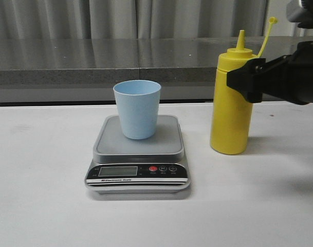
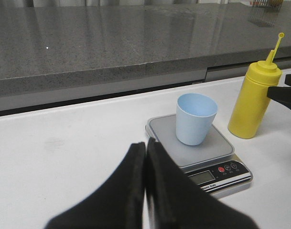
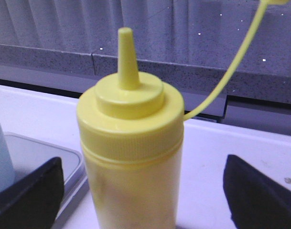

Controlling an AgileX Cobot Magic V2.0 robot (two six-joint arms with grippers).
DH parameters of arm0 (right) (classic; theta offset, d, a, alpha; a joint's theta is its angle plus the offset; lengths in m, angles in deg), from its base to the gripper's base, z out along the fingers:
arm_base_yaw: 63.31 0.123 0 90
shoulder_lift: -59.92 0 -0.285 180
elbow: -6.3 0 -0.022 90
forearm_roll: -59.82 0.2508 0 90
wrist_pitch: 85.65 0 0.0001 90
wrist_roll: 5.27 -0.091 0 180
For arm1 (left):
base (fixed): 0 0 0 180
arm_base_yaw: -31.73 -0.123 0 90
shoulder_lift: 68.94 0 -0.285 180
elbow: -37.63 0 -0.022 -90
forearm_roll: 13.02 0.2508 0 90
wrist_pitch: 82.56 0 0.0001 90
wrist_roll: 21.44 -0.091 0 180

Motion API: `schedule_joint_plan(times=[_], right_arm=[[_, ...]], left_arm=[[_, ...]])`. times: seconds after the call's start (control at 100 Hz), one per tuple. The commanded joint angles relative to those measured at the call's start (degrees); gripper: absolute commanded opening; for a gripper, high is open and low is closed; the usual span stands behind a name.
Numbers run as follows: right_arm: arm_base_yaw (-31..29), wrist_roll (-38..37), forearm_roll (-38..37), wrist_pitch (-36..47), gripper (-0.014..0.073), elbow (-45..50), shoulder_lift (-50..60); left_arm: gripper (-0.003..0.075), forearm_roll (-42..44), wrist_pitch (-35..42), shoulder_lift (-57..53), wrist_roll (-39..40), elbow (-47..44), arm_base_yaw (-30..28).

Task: Pour seasoning into cup on scale with both arms

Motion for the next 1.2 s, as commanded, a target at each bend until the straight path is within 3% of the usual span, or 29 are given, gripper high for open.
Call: schedule_joint_plan(times=[0.0, 0.12, 0.19, 0.26, 0.43, 1.19], right_arm=[[-0.15, 0.06, -0.36, 3.41, 0.0662, 0.96, 4.74], [-0.15, 0.06, -0.36, 3.39, 0.0660, 3.55, 8.44], [-0.15, 0.06, 0.61, 3.31, 0.0602, 5.65, 11.58], [-0.15, 0.06, 2.95, 2.71, 0.0452, 7.26, 14.69], [-0.15, 0.06, 9.11, -4.12, -0.0074, 9.92, 23.29], [-0.21, 4.73, 9.77, -41.24, -0.0059, 10.56, 60.31]], left_arm=[[-0.0020, -0.88, 4.63, 0.42, 0.50, 1.51, -0.08], [-0.0020, -0.88, 4.63, 0.42, 0.50, 1.51, -0.08], [-0.0020, -0.88, 4.63, 0.42, 0.50, 1.51, -0.08], [-0.0020, -0.88, 4.63, 0.42, 0.50, 1.51, -0.08], [-0.0020, -0.88, 4.63, 0.42, 0.50, 1.51, -0.08], [-0.0020, -0.88, 4.63, 0.42, 0.50, 1.51, -0.08]])
